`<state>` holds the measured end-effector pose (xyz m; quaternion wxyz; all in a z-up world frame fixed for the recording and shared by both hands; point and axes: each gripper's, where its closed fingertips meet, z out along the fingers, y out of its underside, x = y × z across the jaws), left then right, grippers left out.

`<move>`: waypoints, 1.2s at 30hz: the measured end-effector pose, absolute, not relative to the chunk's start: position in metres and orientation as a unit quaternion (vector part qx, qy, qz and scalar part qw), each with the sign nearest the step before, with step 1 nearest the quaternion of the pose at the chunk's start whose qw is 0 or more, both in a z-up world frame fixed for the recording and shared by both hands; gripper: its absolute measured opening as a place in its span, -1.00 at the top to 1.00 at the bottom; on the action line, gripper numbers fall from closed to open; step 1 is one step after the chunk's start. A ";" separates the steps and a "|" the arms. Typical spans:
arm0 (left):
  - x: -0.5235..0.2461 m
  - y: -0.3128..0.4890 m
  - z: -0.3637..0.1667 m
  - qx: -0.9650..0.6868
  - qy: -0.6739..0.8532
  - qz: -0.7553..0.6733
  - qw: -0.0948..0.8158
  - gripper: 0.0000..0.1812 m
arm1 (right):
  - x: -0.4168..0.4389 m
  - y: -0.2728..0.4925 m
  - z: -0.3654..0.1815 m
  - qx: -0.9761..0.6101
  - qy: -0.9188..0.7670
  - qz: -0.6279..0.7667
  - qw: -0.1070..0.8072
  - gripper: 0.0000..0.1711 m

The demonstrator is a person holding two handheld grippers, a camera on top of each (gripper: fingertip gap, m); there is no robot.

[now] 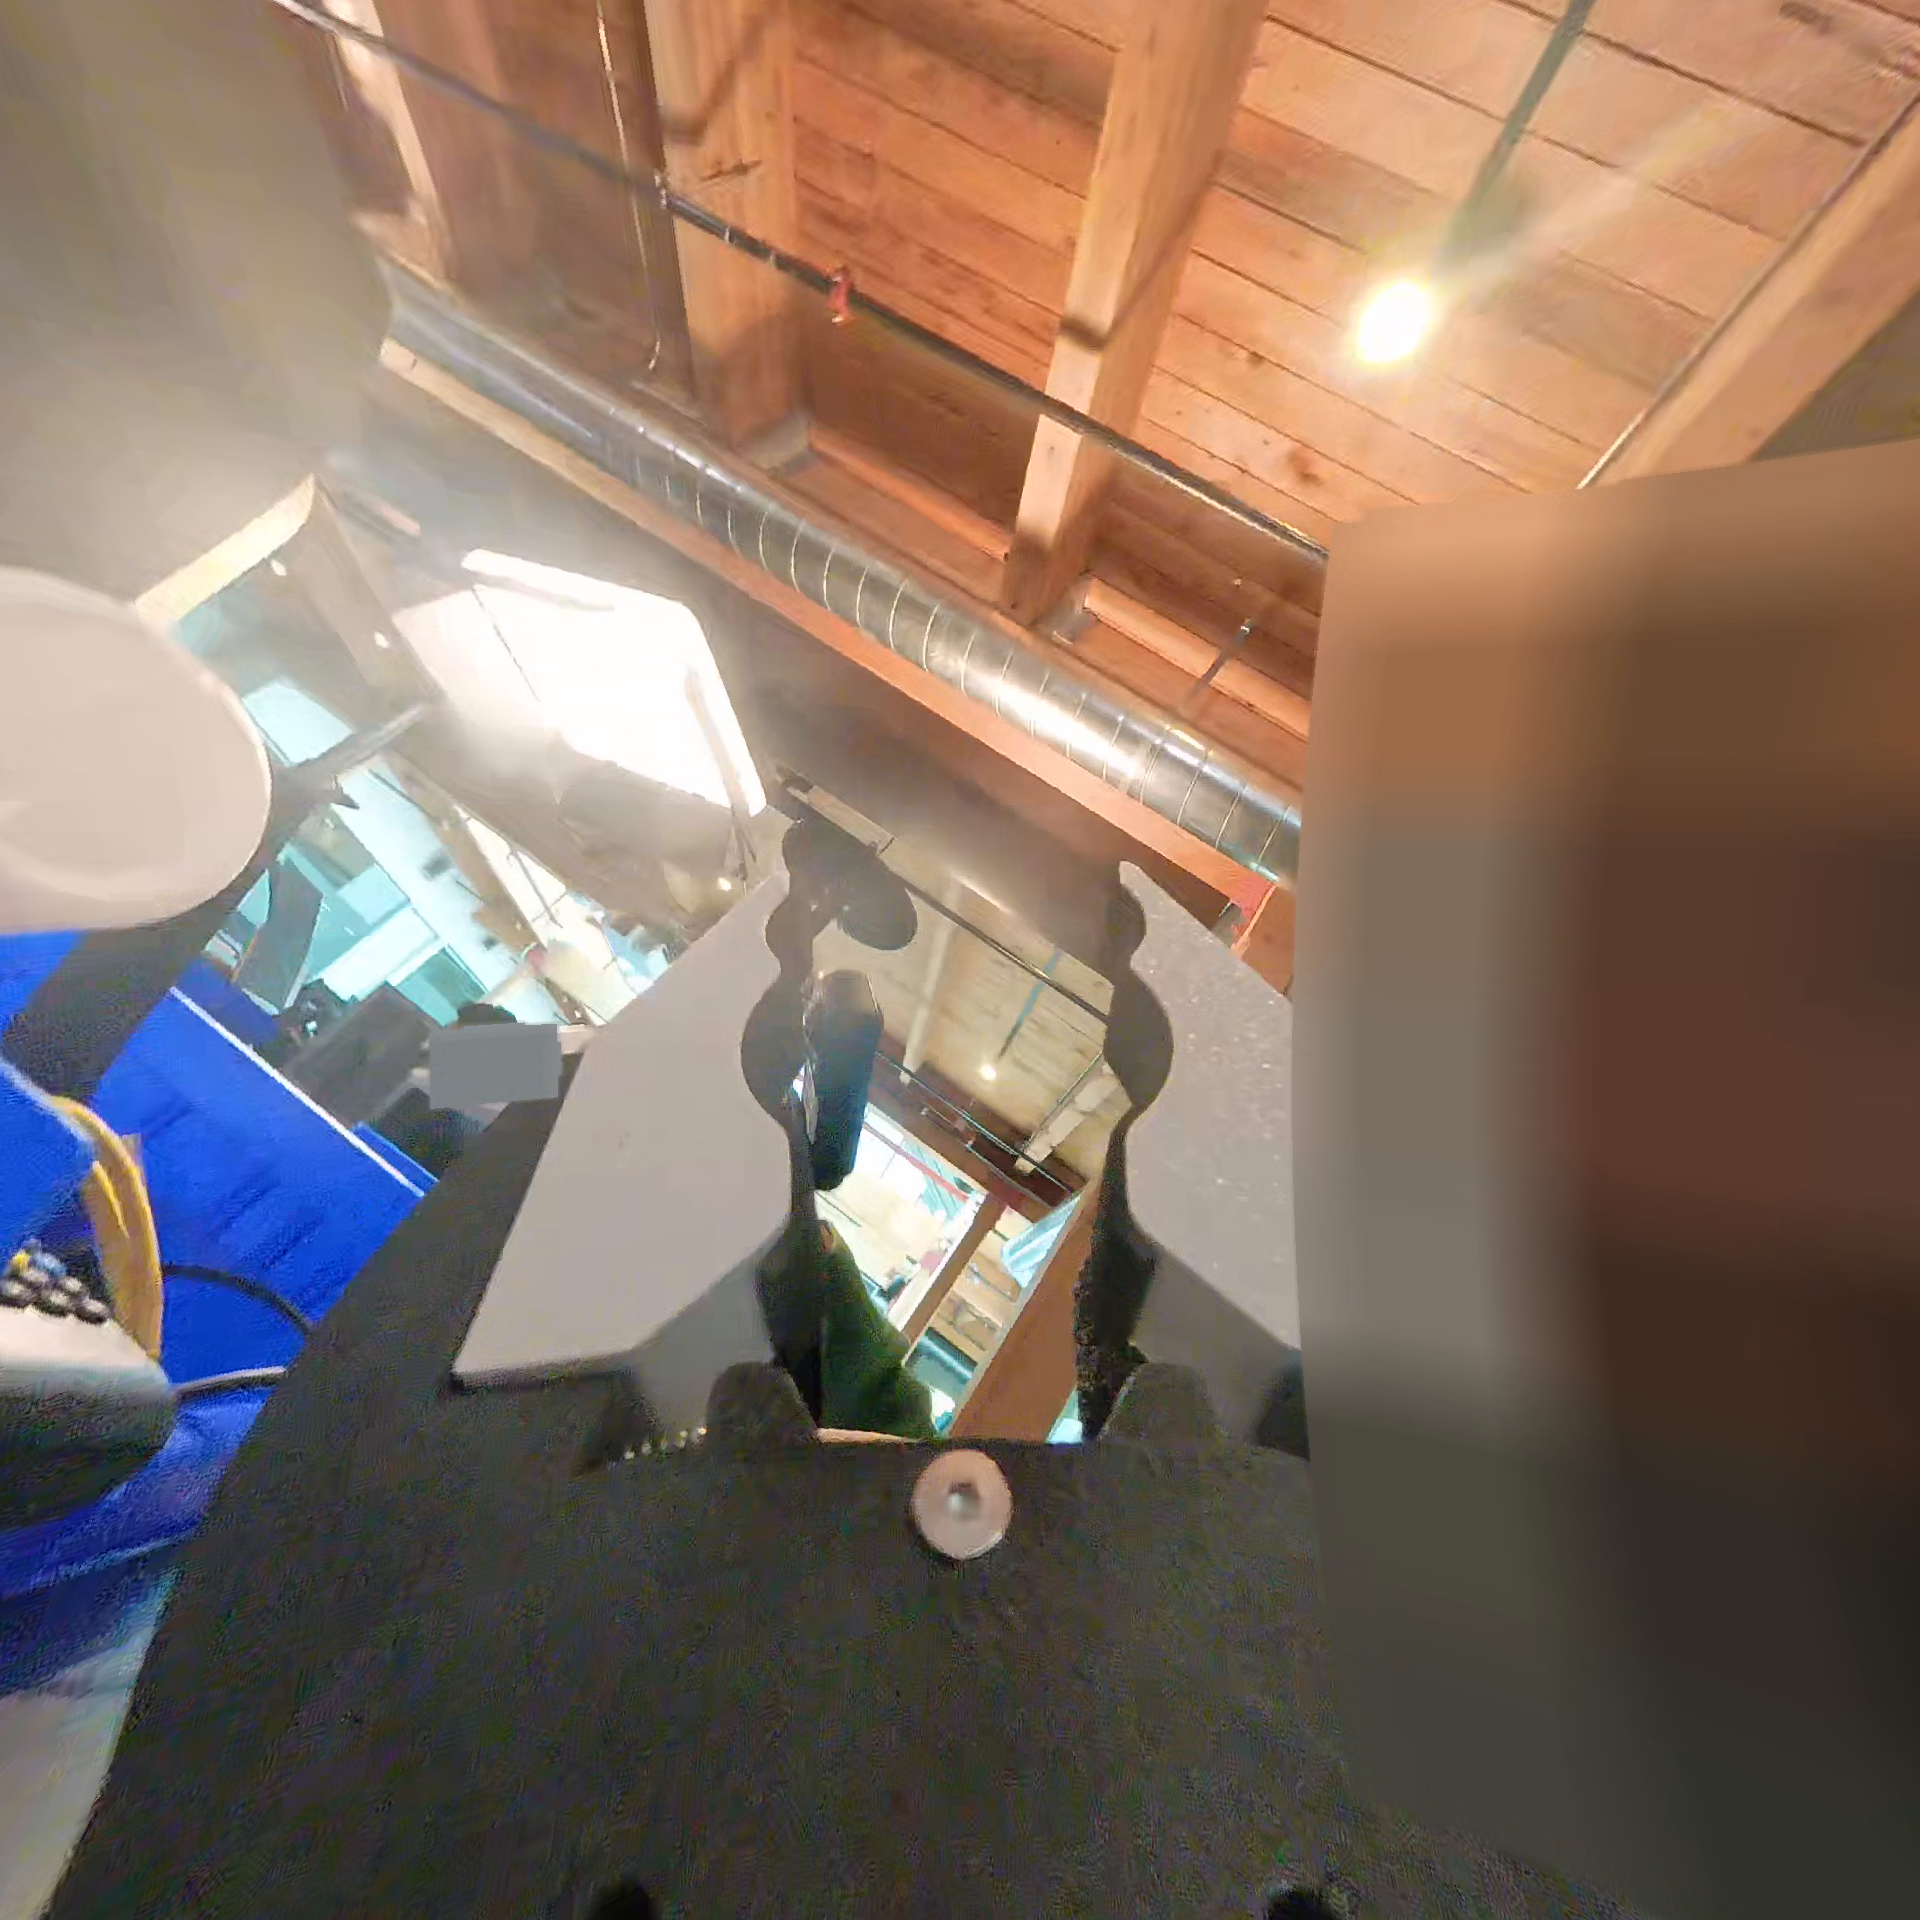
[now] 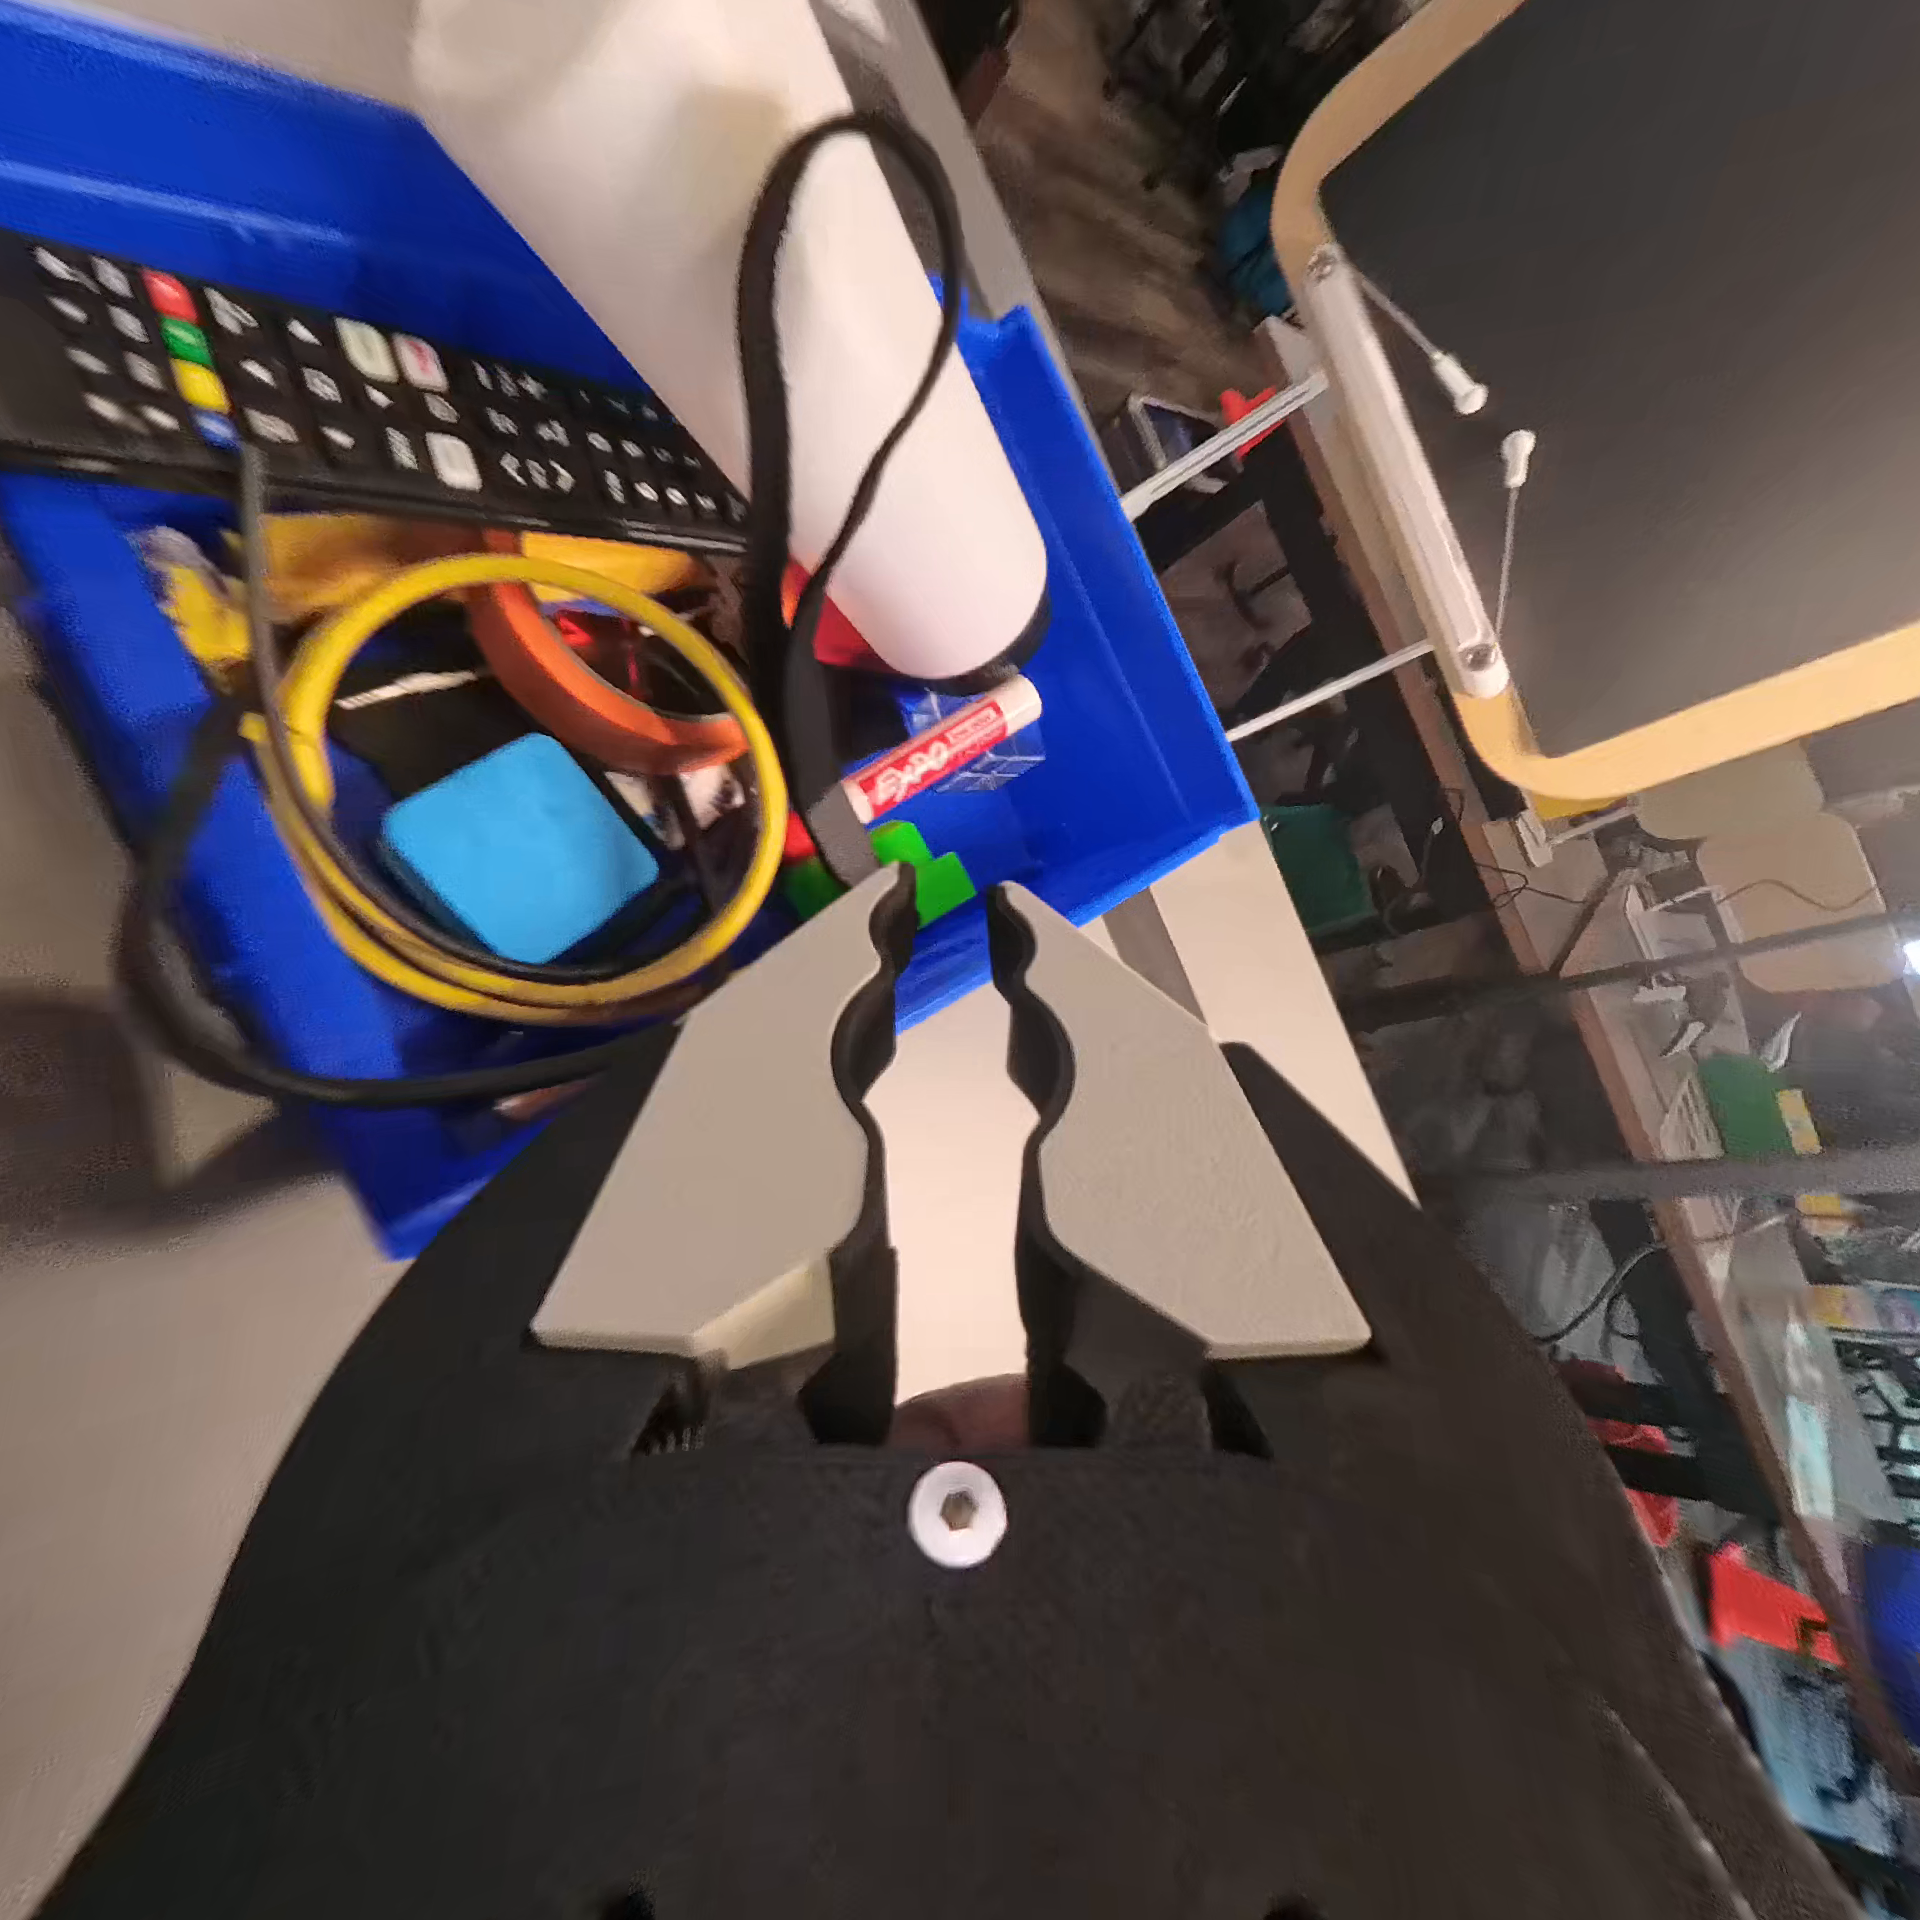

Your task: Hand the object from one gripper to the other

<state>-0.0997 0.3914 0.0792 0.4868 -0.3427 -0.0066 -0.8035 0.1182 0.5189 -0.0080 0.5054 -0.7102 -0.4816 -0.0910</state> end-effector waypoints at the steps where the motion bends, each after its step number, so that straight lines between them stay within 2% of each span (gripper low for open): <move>1: -0.095 0.395 0.072 -0.348 -0.013 -0.809 0.474 0.38 | 0.119 0.530 -0.009 -0.711 -0.495 -0.097 0.490 0.79; 4: -0.088 0.394 0.068 -0.342 -0.019 -0.832 0.437 0.40 | 0.117 0.565 -0.017 -0.712 -0.543 -0.112 0.432 0.71; 9: -0.086 0.391 0.065 -0.366 0.001 -0.807 0.463 0.41 | 0.115 0.620 -0.060 -0.680 -0.652 -0.191 0.276 0.66; 10: -0.087 0.392 0.064 -0.367 -0.001 -0.807 0.463 0.41 | 0.116 0.628 -0.067 -0.671 -0.670 -0.205 0.242 0.73; 11: -0.088 0.392 0.062 -0.367 -0.004 -0.808 0.461 0.41 | 0.114 0.634 -0.071 -0.663 -0.685 -0.212 0.215 0.71; 13: -0.089 0.392 0.060 -0.368 -0.009 -0.808 0.461 0.41 | 0.109 0.636 -0.079 -0.663 -0.706 -0.194 0.156 0.62; 17: -0.090 0.391 0.058 -0.372 -0.010 -0.801 0.469 0.42 | 0.107 0.624 -0.100 -0.686 -0.713 -0.135 0.048 0.63; 23: -0.094 0.394 0.054 -0.369 -0.026 -0.805 0.463 0.42 | 0.110 0.616 -0.117 -0.729 -0.681 -0.064 -0.005 0.62; 32: -0.097 0.393 0.053 -0.368 -0.035 -0.809 0.457 0.43 | 0.108 0.612 -0.120 -0.743 -0.665 -0.080 0.012 0.62; 33: -0.097 0.395 0.053 -0.369 -0.037 -0.809 0.456 0.43 | 0.108 0.611 -0.121 -0.742 -0.666 -0.082 0.014 0.60; 35: -0.099 0.396 0.052 -0.368 -0.042 -0.810 0.456 0.44 | 0.108 0.607 -0.122 -0.744 -0.664 -0.077 0.012 0.40; 36: -0.099 0.397 0.051 -0.368 -0.045 -0.810 0.455 0.45 | 0.108 0.605 -0.122 -0.745 -0.664 -0.073 0.010 0.36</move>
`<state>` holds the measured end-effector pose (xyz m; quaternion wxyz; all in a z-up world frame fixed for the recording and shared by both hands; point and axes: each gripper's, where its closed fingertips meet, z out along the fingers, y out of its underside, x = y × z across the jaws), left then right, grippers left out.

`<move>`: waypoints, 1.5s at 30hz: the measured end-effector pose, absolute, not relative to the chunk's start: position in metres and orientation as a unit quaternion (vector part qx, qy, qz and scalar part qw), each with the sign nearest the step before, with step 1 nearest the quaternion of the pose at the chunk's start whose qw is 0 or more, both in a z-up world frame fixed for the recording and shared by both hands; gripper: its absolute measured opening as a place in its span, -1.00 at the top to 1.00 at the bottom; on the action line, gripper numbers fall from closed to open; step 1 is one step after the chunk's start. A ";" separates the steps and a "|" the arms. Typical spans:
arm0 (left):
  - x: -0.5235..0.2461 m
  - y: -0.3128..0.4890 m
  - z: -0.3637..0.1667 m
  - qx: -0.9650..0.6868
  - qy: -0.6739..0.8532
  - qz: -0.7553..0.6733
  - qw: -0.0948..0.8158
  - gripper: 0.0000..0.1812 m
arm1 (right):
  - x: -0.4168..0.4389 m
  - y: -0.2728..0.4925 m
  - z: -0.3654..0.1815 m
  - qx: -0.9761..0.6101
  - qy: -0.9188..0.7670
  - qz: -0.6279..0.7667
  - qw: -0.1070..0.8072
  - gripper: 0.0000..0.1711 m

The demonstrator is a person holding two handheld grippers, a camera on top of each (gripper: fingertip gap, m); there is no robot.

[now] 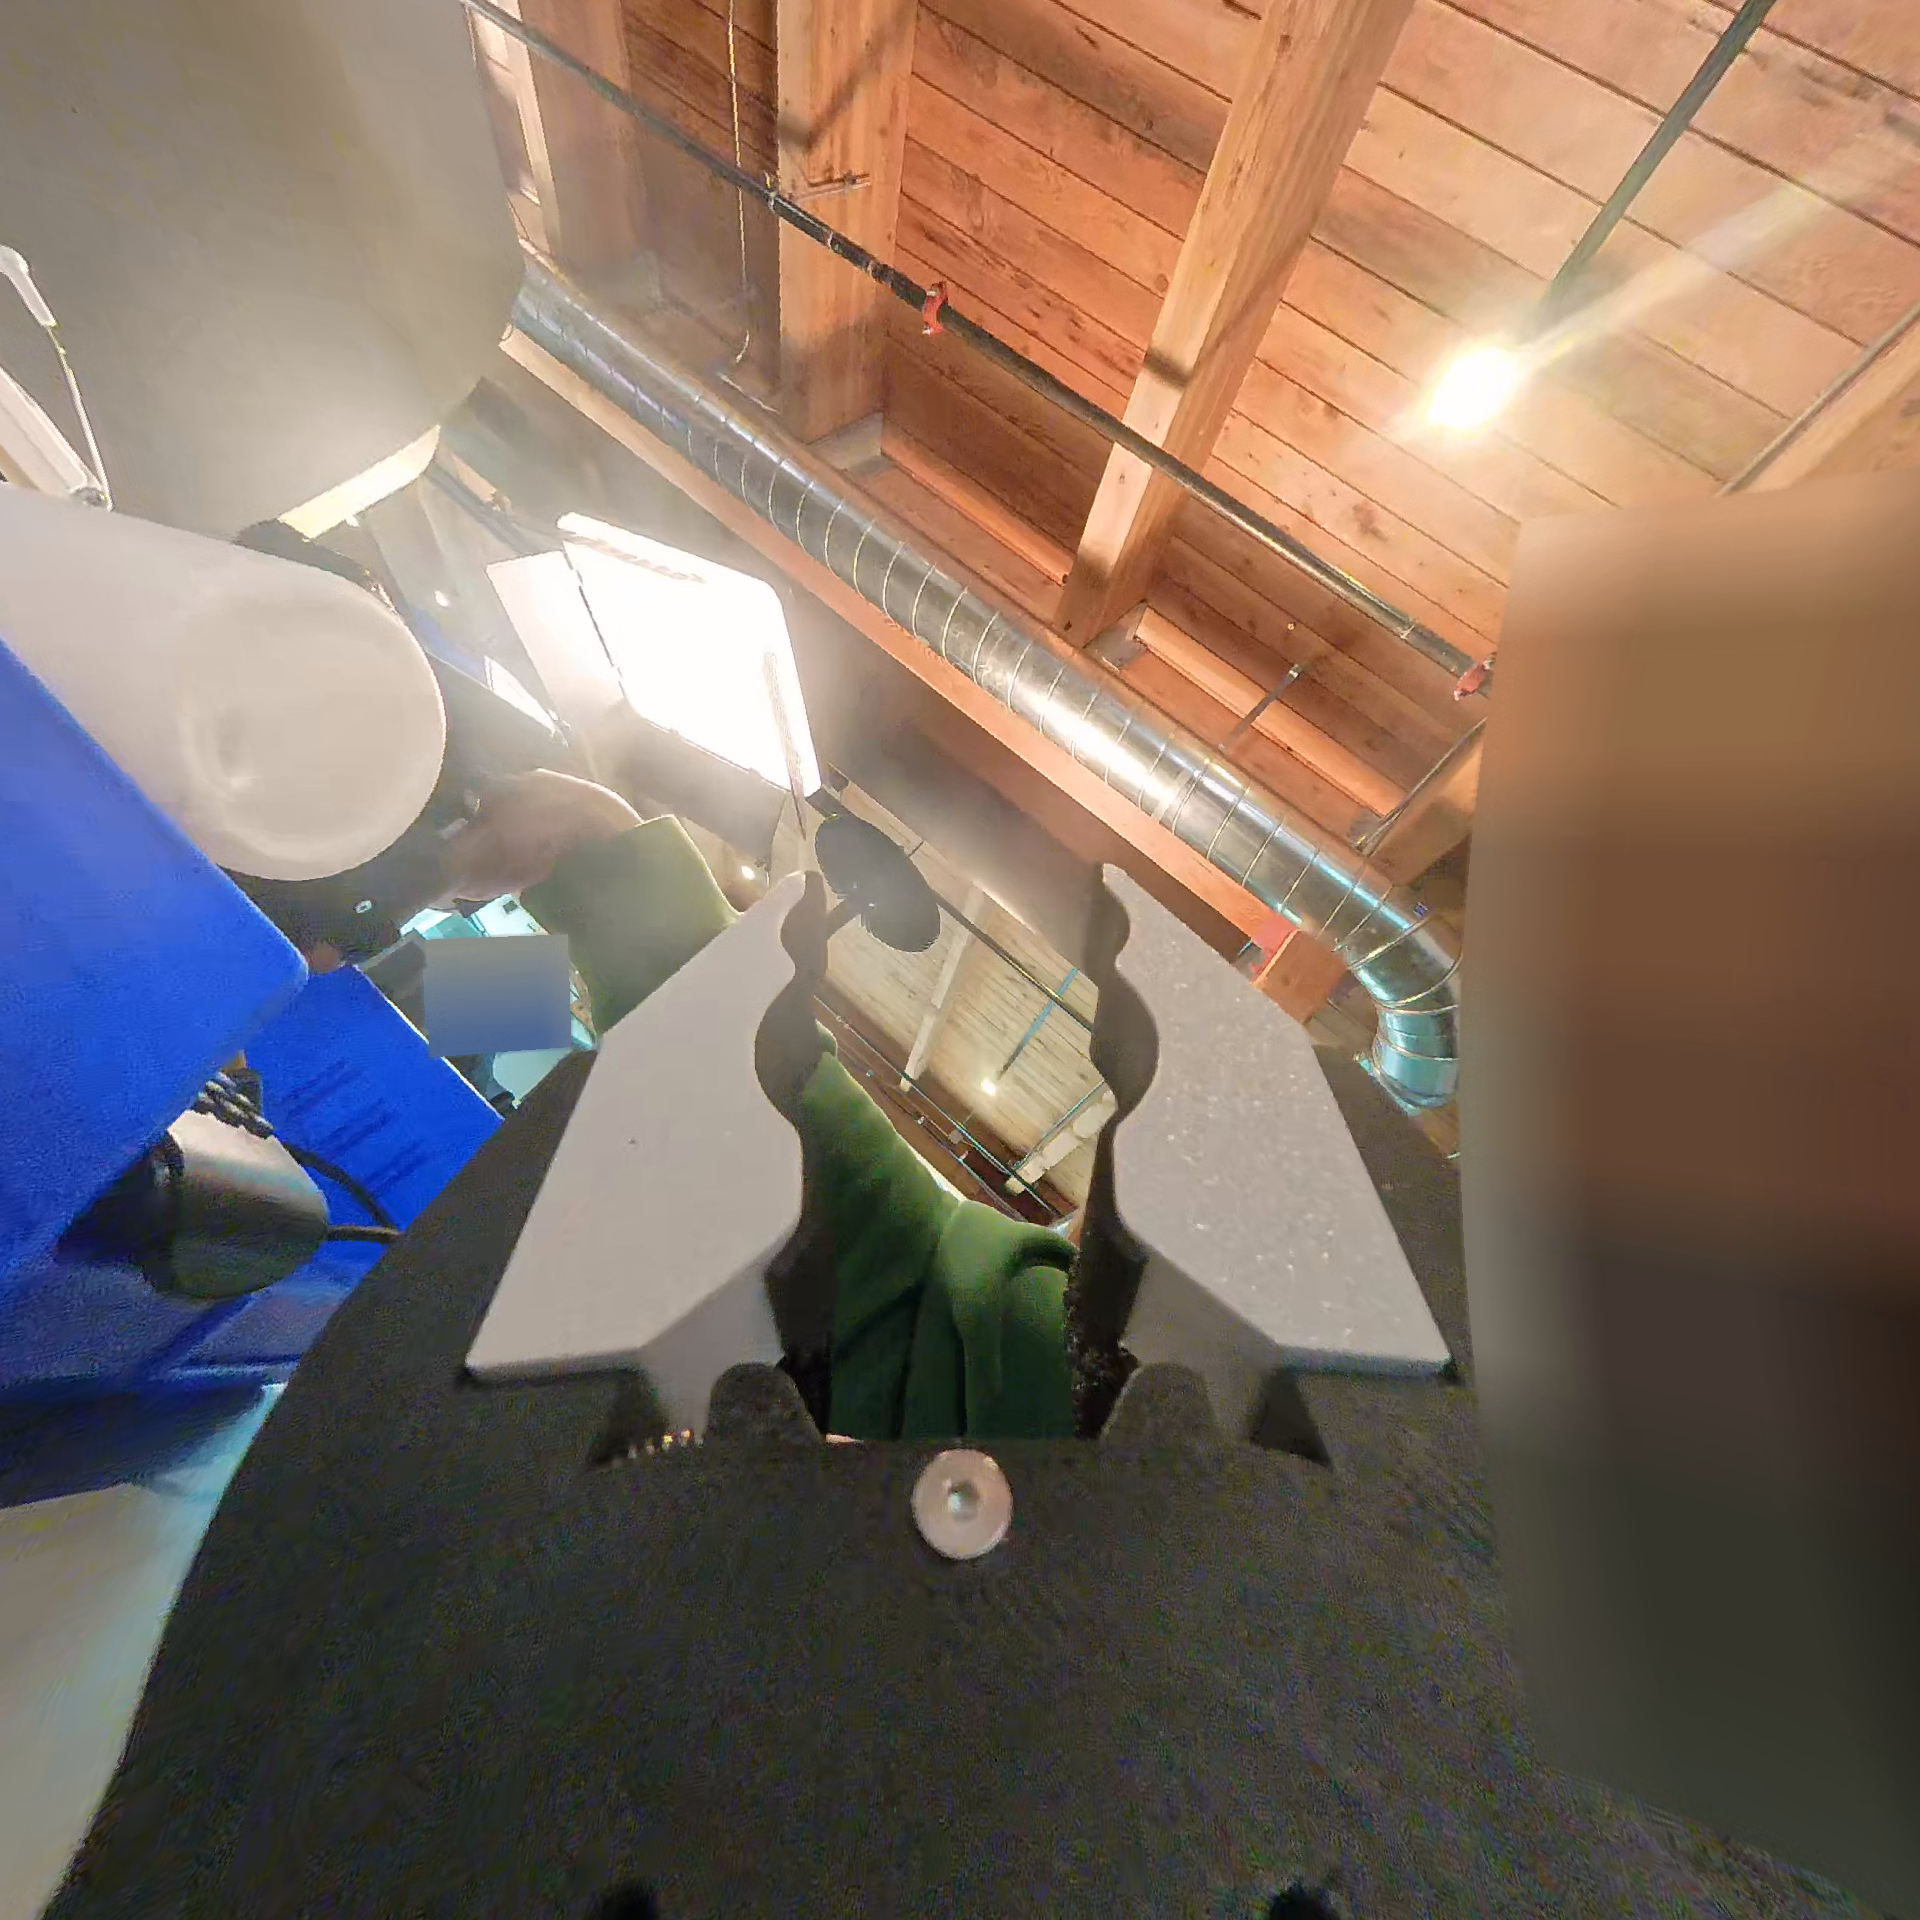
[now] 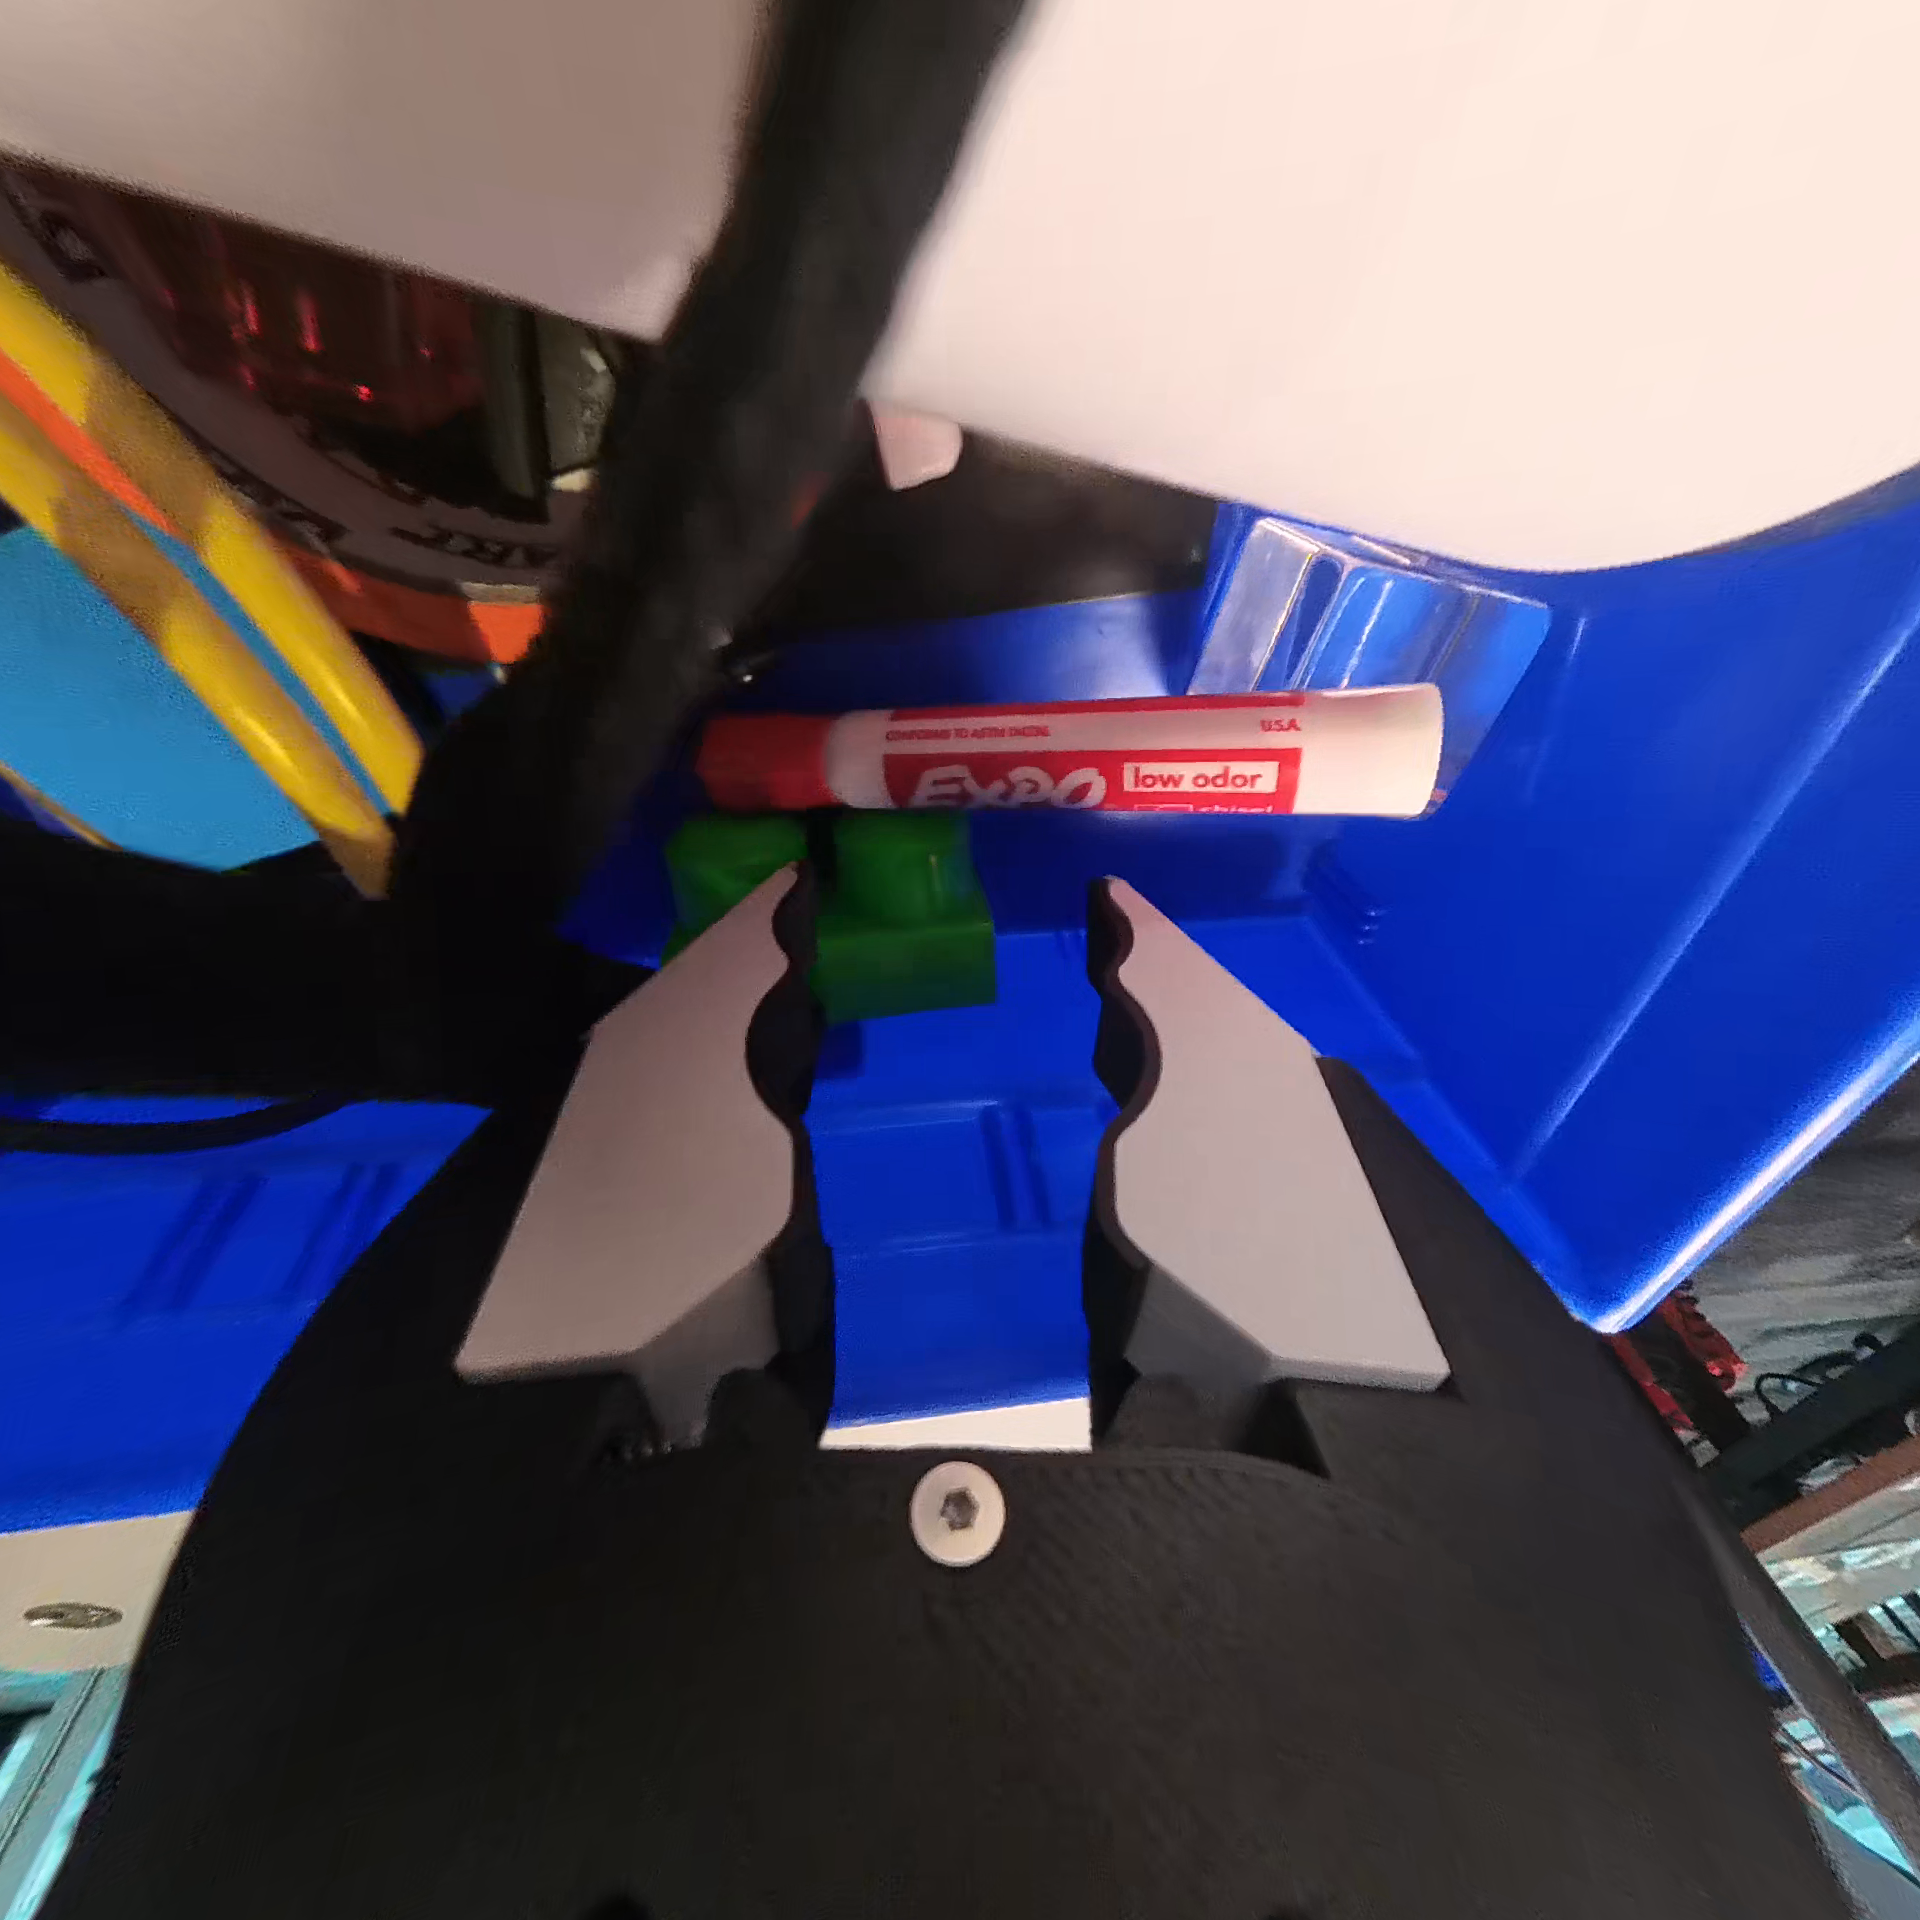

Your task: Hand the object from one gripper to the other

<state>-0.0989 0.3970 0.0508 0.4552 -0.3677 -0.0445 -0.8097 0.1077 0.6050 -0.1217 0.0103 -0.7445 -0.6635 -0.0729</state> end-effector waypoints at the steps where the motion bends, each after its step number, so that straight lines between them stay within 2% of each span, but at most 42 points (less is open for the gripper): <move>1: -0.100 0.397 0.050 -0.367 -0.046 -0.810 0.455 0.45 | 0.107 0.604 -0.122 -0.744 -0.664 -0.072 0.012 0.36; 9: -0.103 0.398 0.047 -0.366 -0.057 -0.810 0.454 0.46 | 0.091 0.599 -0.145 -0.752 -0.657 -0.032 0.047 0.65; 17: -0.105 0.399 0.046 -0.361 -0.063 -0.815 0.448 0.47 | 0.102 0.607 -0.123 -0.726 -0.678 -0.107 0.034 0.64; 31: -0.107 0.398 0.046 -0.359 -0.063 -0.814 0.453 0.47 | 0.103 0.597 -0.129 -0.748 -0.659 -0.076 0.010 0.64; 38: -0.107 0.398 0.046 -0.361 -0.063 -0.811 0.455 0.48 | 0.100 0.594 -0.136 -0.763 -0.644 -0.057 0.010 0.70; 42: -0.108 0.399 0.046 -0.362 -0.064 -0.806 0.463 0.48 | 0.102 0.601 -0.128 -0.755 -0.648 -0.091 0.032 0.71; 45: -0.109 0.398 0.047 -0.362 -0.063 -0.803 0.469 0.49 | 0.105 0.622 -0.107 -0.727 -0.657 -0.175 0.096 0.73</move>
